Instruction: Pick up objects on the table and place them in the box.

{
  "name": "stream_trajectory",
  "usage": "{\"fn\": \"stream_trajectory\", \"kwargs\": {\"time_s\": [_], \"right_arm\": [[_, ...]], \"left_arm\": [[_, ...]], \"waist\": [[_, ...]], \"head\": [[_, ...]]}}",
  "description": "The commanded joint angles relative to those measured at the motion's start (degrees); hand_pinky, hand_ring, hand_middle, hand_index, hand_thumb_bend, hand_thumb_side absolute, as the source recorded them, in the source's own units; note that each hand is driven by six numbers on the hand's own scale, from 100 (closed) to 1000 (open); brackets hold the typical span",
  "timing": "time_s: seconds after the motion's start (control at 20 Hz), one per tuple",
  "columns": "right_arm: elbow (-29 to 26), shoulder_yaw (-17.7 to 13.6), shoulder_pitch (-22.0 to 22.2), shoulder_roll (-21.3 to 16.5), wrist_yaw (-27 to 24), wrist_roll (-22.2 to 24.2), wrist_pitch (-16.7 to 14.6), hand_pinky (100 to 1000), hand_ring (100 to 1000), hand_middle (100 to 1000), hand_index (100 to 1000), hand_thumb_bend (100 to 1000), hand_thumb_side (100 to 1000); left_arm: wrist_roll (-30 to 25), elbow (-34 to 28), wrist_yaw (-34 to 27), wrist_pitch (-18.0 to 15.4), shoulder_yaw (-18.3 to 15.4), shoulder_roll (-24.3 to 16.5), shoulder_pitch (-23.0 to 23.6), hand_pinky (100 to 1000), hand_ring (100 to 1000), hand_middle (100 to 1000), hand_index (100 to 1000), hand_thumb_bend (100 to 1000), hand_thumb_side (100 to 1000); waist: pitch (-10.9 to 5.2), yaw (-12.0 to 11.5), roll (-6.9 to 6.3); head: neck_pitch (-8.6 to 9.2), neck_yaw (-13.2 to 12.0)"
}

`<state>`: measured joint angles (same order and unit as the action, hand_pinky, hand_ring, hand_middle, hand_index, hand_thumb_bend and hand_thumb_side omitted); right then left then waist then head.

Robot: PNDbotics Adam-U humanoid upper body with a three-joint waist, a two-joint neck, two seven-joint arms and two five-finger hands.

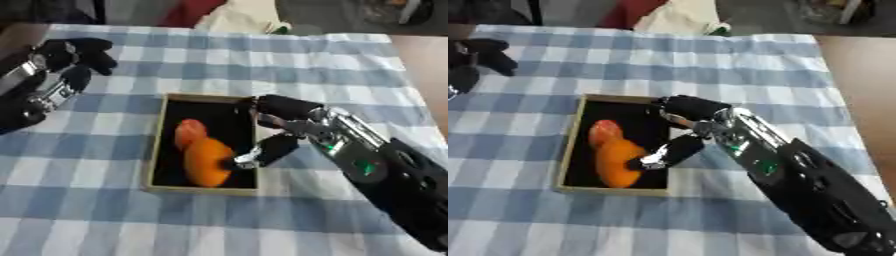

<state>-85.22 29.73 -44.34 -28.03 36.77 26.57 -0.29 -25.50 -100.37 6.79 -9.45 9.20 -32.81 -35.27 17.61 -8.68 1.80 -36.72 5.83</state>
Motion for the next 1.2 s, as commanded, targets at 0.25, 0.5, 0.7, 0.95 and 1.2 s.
{"fn": "stream_trajectory", "kwargs": {"time_s": [0.25, 0.5, 0.7, 0.95, 1.2], "right_arm": [[-4.67, -4.58, 1.18, -4.01, 0.14, -2.87, 3.69, 883, 816, 823, 986, 640, 880], [-10.33, -8.89, 4.55, -6.76, -3.28, -6.23, 6.73, 882, 807, 801, 970, 614, 881], [-15.7, -13.26, 8.21, -8.19, -6.8, -9.51, 8.88, 880, 802, 789, 964, 585, 870], [-22.19, -17.2, 12.1, -8.77, -11.09, -13.78, 10.56, 878, 791, 774, 959, 457, 792], [-27.1, -20.16, 15.8, -8.54, -15.53, -18.14, 11.75, 874, 785, 769, 956, 357, 730]], "left_arm": [[0.37, -0.44, -0.1, 0.08, -1.47, -1.05, 0.02, 881, 749, 737, 937, 100, 943], [0.9, -0.47, -0.07, 0.14, -1.66, -1.08, 0.63, 882, 749, 736, 937, 100, 946], [1.18, -0.7, -0.23, 0.09, -1.71, -0.87, 1.31, 883, 749, 735, 936, 100, 949], [1.43, -1.08, -0.53, 0.07, -1.81, -0.32, 2.16, 883, 748, 734, 935, 100, 949], [2.23, -2.13, -1.02, 0.0, -2.03, 0.15, 3.16, 884, 748, 734, 934, 100, 945]], "waist": [[-1.2, 0.71, -0.25], [-1.13, 1.32, -0.24], [-1.04, 2.05, -0.37], [-1.05, 2.86, -0.57], [-1.16, 3.52, -0.58]], "head": [[-0.07, -0.61], [-0.17, -1.04], [-0.27, -1.45], [-0.4, -1.61], [-0.75, -1.59]]}}
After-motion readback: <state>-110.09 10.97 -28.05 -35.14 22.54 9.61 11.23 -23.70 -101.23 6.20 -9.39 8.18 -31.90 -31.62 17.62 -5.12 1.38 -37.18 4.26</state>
